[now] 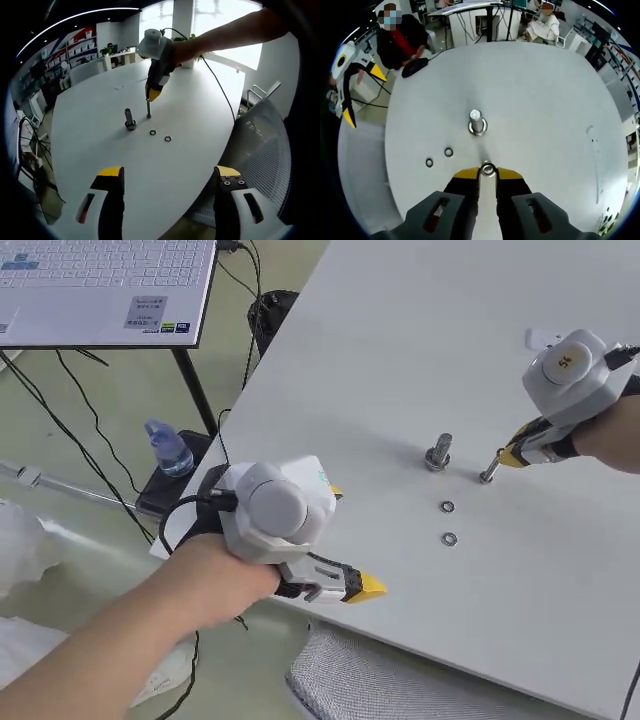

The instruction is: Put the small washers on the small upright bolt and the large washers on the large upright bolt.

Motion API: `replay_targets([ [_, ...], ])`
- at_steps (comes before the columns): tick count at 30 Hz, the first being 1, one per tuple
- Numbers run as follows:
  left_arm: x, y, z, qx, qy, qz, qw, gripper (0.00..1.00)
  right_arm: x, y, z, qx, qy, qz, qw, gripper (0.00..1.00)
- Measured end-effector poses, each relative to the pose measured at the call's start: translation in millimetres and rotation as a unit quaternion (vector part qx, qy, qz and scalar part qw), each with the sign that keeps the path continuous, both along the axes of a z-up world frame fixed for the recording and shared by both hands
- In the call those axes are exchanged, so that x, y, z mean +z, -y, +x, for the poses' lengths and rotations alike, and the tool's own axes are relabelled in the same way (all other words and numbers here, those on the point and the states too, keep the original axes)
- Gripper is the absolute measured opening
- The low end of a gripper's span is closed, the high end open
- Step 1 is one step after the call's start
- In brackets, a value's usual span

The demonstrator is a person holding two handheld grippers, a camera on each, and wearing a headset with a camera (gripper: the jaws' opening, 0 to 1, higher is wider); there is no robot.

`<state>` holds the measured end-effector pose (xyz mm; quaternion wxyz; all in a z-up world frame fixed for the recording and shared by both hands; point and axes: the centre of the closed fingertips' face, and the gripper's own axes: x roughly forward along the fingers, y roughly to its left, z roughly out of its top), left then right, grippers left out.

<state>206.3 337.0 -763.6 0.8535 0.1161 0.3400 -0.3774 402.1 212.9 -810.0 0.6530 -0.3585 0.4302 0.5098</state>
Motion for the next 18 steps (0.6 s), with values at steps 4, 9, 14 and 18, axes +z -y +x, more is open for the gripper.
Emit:
replay_targets([
  [4, 0.4, -0.4, 1.0, 0.001, 0.0, -0.001, 1.0, 0.72, -1.0, 0.4, -1.1, 0.0, 0.0, -0.004, 1.0, 0.12],
  [9, -0.2, -1.4, 1.3, 0.0, 0.0, -0.001, 1.0, 0.72, -2.6, -1.4, 1.0, 0.001, -0.001, -0.003, 1.0, 0.12],
  [14, -2.3, -2.0, 0.2, 0.001, -0.003, -0.001, 1.0, 0.71, -3.6, -3.6, -3.7, 0.007, -0.002, -0.009, 0.9999, 0.12],
  [18, -3.8, -1.3, -1.8, 0.002, -0.005, -0.002, 1.0, 0.71, -3.2, -4.7, -5.1, 0.009, 0.0, -0.011, 0.9999, 0.12],
])
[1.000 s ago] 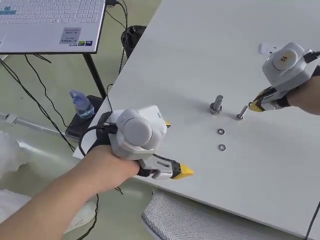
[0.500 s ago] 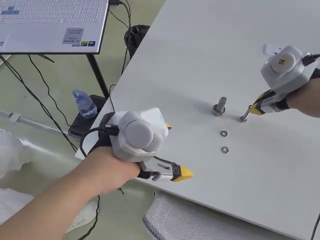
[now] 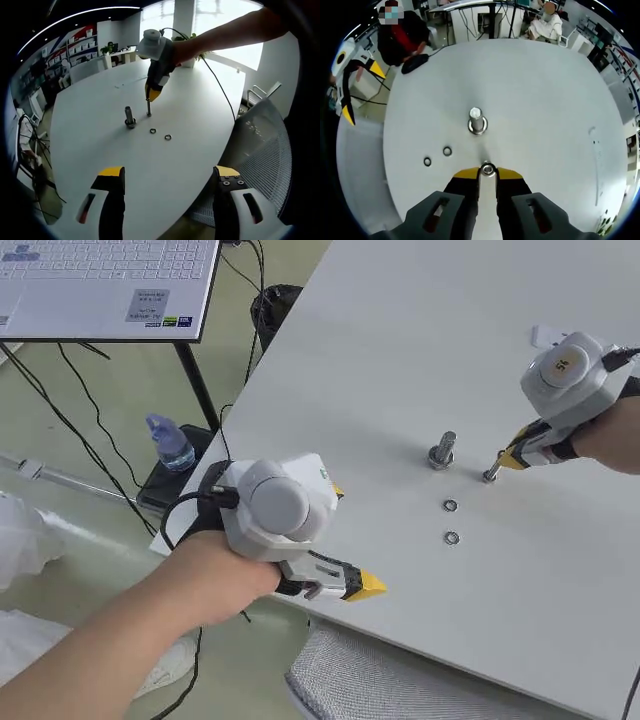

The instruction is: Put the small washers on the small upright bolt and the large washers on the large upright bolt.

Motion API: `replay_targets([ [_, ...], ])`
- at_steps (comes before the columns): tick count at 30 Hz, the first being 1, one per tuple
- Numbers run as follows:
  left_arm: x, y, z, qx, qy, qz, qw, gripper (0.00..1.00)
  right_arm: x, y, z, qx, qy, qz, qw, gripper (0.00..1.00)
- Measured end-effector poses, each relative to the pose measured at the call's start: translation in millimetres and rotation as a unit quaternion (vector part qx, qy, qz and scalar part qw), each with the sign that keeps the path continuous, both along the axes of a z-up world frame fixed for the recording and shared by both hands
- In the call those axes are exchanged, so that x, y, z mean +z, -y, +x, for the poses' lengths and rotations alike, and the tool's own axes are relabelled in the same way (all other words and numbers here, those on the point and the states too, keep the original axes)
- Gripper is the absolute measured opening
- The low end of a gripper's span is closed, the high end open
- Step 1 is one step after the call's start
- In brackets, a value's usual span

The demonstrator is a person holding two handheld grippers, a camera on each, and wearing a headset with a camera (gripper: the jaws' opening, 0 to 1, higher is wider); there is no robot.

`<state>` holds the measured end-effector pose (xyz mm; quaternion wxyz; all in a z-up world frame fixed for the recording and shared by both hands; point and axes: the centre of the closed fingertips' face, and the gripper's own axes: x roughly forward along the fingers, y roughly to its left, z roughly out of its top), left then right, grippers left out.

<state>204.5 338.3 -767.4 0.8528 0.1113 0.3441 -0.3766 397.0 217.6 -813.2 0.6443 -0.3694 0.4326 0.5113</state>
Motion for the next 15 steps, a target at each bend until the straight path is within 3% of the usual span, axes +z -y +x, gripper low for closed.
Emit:
replay_targets([
  [15, -1.3, -2.2, 0.4, 0.002, -0.001, -0.002, 1.0, 0.7, -6.3, -0.6, -4.4, 0.011, 0.0, -0.012, 0.9999, 0.12],
])
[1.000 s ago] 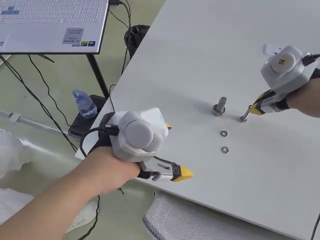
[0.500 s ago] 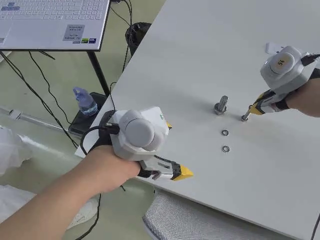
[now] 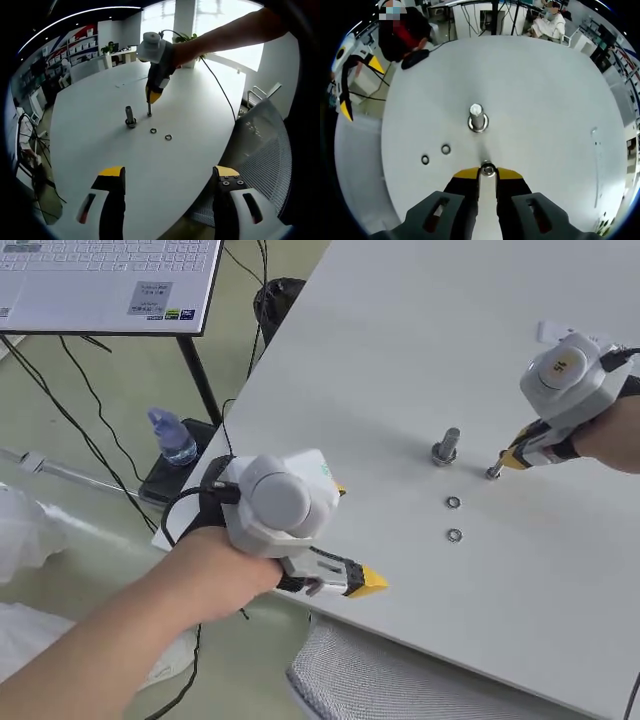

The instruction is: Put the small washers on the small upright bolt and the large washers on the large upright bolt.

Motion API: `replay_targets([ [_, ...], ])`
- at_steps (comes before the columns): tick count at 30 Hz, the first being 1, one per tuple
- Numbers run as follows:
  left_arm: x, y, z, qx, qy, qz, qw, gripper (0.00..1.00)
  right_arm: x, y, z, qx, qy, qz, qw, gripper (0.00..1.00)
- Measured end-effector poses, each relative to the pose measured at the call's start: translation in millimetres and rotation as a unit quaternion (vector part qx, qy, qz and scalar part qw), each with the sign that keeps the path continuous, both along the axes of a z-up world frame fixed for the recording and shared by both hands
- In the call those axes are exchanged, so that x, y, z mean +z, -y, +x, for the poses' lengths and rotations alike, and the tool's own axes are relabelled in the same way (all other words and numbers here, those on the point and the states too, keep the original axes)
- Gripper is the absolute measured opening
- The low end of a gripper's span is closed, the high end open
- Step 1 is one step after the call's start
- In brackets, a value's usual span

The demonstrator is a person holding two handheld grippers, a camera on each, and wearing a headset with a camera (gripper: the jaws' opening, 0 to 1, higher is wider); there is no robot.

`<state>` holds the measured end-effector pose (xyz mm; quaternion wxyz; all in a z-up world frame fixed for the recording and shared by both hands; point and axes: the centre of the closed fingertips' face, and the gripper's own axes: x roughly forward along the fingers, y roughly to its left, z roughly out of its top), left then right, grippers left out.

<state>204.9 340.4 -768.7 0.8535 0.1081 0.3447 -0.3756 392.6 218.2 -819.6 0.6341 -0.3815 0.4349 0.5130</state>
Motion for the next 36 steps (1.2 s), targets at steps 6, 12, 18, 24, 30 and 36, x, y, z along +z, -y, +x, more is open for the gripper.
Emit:
replay_targets([
  [6, -1.1, -1.2, 0.7, 0.001, -0.001, -0.001, 1.0, 0.7, -7.4, 0.5, 2.0, 0.004, -0.001, -0.006, 1.0, 0.12],
  [12, -3.5, -1.9, 0.8, 0.002, -0.003, -0.002, 1.0, 0.7, -17.0, 0.2, 4.6, 0.008, -0.005, -0.013, 0.9999, 0.12],
  [18, -3.9, -1.4, 1.2, 0.002, -0.004, -0.003, 1.0, 0.7, -23.9, 0.1, 3.5, 0.012, -0.008, -0.017, 0.9998, 0.12],
  [24, -4.7, -0.6, 1.1, 0.004, -0.006, -0.003, 1.0, 0.7, -28.8, -1.7, 2.5, 0.019, -0.008, -0.02, 0.9996, 0.12],
  [30, -5.3, -3.3, 2.0, 0.007, -0.007, -0.002, 1.0, 0.7, -33.6, -2.2, 0.5, 0.025, -0.006, -0.025, 0.9994, 0.12],
  [36, -6.8, -6.2, 0.2, 0.011, -0.01, -0.002, 0.9999, 0.7, -38.3, -2.8, -0.6, 0.026, -0.007, -0.03, 0.9992, 0.12],
])
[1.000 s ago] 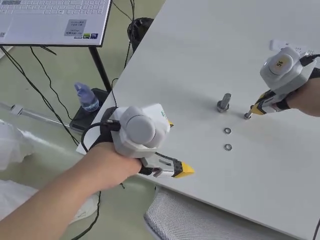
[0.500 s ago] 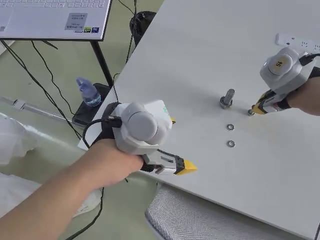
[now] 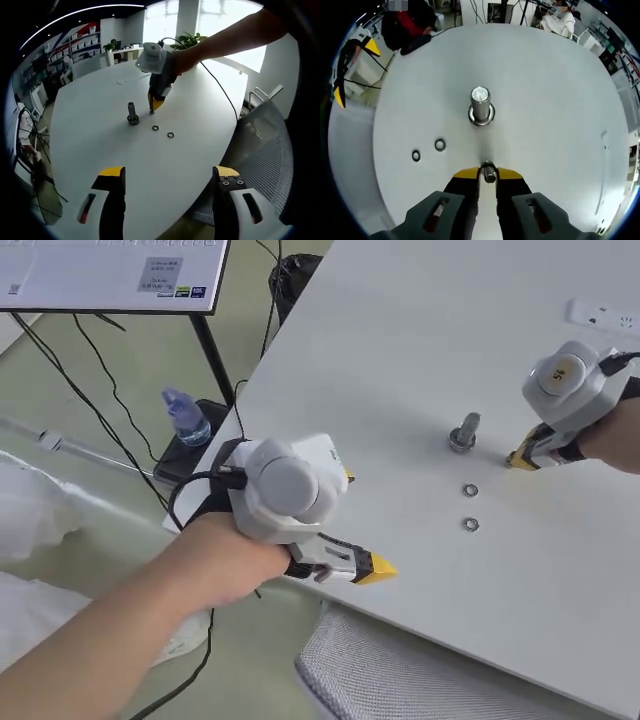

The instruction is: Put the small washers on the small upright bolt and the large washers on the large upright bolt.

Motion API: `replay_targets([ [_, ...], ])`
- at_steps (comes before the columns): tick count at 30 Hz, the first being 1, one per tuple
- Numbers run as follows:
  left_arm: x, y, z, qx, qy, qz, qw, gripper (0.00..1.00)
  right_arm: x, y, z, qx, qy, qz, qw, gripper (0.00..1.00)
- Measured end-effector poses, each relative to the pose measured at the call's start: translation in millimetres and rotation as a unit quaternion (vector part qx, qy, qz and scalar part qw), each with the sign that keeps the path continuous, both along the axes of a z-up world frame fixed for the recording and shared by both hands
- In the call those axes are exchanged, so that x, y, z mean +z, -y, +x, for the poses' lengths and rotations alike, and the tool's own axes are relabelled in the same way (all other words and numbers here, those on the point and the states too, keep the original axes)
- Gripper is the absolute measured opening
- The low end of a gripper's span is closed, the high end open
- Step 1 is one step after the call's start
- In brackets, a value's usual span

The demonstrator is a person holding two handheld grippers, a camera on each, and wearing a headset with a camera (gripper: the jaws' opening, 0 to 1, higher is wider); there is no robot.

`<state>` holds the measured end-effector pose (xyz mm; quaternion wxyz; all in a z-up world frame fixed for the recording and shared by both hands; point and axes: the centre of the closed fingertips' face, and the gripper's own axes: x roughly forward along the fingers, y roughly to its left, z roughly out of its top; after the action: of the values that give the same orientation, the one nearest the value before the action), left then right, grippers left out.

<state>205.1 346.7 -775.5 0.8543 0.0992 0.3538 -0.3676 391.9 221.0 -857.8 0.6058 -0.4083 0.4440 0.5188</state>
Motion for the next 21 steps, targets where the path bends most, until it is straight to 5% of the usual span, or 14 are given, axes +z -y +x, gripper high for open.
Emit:
replay_targets([
  [21, -1.4, -0.7, 1.3, -0.002, -0.004, 0.002, 1.0, 0.68, -7.0, -2.0, 5.1, 0.005, 0.003, -0.009, 0.9999, 0.12],
])
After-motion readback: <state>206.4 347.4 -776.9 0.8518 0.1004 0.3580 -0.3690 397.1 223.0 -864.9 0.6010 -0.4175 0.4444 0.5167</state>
